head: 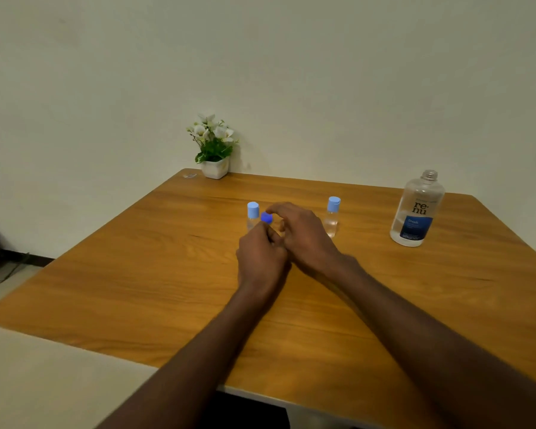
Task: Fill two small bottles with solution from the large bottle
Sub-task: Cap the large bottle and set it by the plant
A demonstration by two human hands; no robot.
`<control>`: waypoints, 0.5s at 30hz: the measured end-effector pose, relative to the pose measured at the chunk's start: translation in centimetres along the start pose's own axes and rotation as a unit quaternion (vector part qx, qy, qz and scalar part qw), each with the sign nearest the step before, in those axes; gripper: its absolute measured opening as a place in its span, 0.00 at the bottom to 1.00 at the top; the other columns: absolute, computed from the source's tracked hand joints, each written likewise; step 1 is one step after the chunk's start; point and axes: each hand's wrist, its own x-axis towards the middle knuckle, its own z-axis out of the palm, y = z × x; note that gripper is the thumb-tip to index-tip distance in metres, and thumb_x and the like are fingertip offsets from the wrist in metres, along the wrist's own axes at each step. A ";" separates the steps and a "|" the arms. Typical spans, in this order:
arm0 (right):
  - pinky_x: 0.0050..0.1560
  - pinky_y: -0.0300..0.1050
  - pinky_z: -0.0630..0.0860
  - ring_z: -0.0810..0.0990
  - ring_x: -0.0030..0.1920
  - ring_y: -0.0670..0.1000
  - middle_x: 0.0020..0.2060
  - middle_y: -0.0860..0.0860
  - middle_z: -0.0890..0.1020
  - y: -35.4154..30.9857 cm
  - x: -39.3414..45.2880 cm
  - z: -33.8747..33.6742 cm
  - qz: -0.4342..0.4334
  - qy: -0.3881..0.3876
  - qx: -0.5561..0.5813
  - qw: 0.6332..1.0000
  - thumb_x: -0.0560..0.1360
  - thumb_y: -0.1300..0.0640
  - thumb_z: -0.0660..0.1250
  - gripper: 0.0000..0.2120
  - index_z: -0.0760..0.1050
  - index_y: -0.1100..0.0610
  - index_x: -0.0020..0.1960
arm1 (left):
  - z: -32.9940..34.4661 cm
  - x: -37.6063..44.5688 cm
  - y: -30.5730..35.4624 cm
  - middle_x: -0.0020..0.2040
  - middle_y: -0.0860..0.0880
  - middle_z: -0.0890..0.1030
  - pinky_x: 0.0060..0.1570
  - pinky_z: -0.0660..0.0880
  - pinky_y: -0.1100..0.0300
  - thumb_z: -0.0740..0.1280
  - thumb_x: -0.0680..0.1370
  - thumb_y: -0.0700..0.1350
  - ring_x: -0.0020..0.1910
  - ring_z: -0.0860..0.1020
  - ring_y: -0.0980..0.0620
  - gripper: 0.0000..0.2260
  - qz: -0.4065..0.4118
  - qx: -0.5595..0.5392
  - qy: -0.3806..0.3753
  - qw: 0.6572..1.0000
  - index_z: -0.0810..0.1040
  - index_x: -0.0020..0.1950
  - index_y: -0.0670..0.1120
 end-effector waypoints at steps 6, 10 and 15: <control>0.71 0.52 0.71 0.74 0.73 0.55 0.71 0.51 0.79 0.4 5.3 1.0 0.045 -0.096 -0.089 0.990 0.76 0.66 0.70 0.25 0.77 0.52 0.72 | 0.5 0.5 -0.6 0.37 0.49 0.79 0.36 0.71 0.54 0.63 0.82 0.41 0.36 0.77 0.51 0.08 0.014 0.020 -0.001 1.000 0.75 0.43 0.46; 0.57 0.46 0.73 0.79 0.64 0.55 0.64 0.52 0.83 0.7 7.1 1.5 0.046 -0.135 -0.140 0.980 0.76 0.66 0.72 0.20 0.82 0.53 0.66 | 0.4 0.5 -0.7 0.37 0.52 0.78 0.34 0.70 0.59 0.63 0.83 0.42 0.35 0.76 0.56 0.09 0.019 0.018 -0.008 1.000 0.75 0.43 0.49; 0.59 0.49 0.77 0.81 0.58 0.53 0.56 0.52 0.85 1.0 6.5 1.1 0.034 -0.065 -0.129 0.989 0.75 0.66 0.72 0.16 0.84 0.54 0.61 | 0.1 0.4 -0.4 0.37 0.53 0.77 0.35 0.66 0.61 0.65 0.83 0.42 0.35 0.74 0.57 0.09 0.018 0.010 -0.006 1.000 0.74 0.42 0.50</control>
